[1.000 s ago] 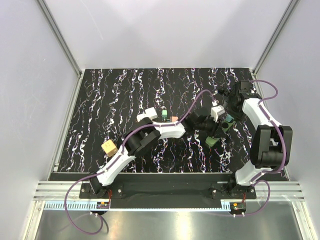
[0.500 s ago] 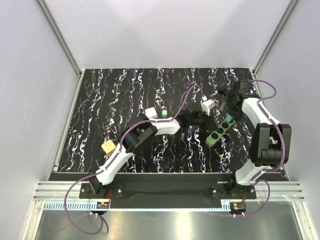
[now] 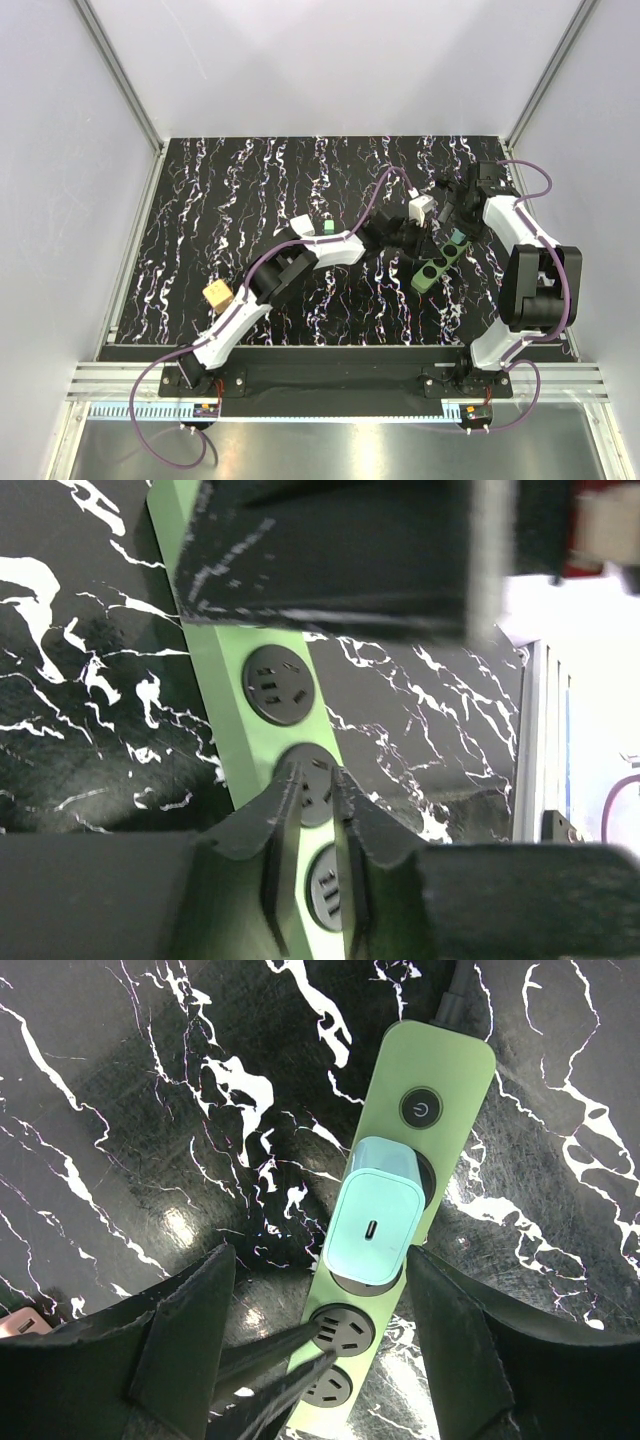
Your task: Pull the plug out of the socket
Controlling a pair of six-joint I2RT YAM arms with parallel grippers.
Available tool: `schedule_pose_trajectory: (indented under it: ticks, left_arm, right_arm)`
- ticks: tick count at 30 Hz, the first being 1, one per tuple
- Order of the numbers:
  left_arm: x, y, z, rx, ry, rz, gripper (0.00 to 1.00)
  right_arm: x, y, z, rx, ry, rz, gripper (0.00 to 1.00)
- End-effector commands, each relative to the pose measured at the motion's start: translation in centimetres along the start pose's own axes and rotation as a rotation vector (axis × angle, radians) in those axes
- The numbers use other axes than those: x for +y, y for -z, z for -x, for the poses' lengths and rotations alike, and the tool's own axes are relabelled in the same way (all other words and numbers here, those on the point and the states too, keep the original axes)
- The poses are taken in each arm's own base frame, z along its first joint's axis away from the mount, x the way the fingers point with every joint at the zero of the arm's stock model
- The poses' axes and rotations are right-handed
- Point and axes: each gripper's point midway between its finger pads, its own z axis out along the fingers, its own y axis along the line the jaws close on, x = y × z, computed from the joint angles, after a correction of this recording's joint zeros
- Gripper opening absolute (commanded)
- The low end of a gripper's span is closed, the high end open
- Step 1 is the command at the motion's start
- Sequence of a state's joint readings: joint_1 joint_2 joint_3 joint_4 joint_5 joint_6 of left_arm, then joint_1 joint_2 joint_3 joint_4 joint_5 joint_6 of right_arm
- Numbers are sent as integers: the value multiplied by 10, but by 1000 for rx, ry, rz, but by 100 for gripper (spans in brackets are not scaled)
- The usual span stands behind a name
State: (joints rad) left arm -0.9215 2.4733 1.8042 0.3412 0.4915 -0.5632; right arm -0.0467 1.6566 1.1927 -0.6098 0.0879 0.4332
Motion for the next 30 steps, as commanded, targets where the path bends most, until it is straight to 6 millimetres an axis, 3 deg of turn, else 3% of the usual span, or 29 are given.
schedule_pose_trajectory:
  ticks: [1, 17, 21, 30]
  left_arm:
    - [-5, -7, 13, -6, 15, -33, 20]
    - [17, -13, 1, 21, 58, 68, 12]
    - [19, -15, -1, 28, 54, 88, 11]
    - [14, -19, -1, 35, 33, 85, 11]
  right_arm:
    - [2, 3, 17, -52, -7, 0, 76]
    - [-3, -4, 15, -44, -22, -33, 73]
    - [-3, -5, 14, -40, -29, -34, 63]
    - [-15, -10, 17, -39, -50, -71, 63]
